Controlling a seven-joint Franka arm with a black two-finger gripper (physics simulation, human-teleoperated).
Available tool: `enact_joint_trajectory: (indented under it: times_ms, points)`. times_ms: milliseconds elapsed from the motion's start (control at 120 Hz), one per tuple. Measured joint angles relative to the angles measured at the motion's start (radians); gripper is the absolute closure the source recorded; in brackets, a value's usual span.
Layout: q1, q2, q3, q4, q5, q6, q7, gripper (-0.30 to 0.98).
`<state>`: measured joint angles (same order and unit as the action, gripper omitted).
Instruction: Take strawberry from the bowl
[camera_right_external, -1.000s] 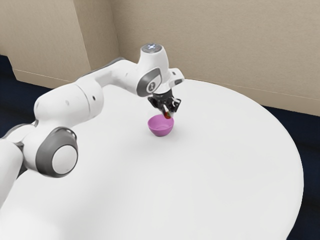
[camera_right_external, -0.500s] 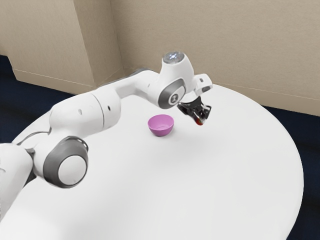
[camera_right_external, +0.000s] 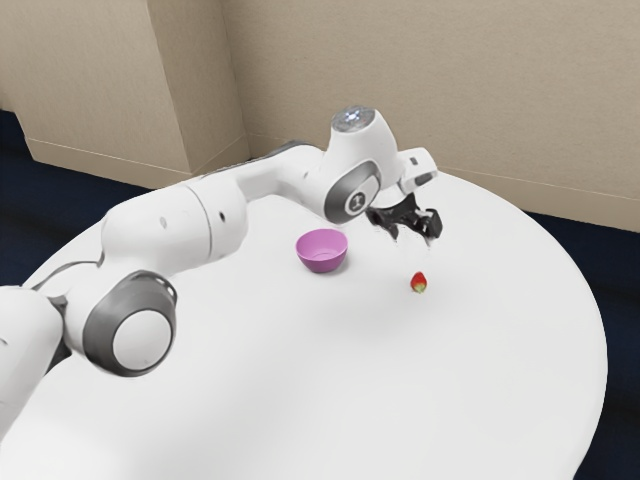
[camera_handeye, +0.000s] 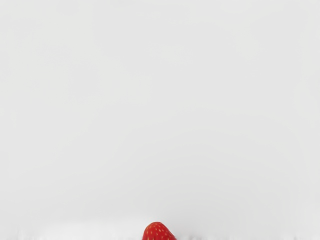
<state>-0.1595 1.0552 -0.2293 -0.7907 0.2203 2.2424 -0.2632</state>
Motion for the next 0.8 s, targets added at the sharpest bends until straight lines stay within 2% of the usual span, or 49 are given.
enact_joint_trajectory:
  times_ms: [167,383,517,667,800]
  points:
    - [0.000,-0.182,0.055,-0.115,-0.001,-0.111,-0.009,0.07]
    - [0.004,-0.447,0.129,-0.405,-0.010,-0.228,-0.018,0.03]
    - [0.009,-0.591,0.164,-0.529,-0.019,-0.316,-0.022,0.01]
    - [0.021,-0.733,0.180,-0.596,-0.023,-0.416,-0.022,0.01]
    - [0.023,-0.757,0.183,-0.591,-0.049,-0.462,-0.009,0.00]
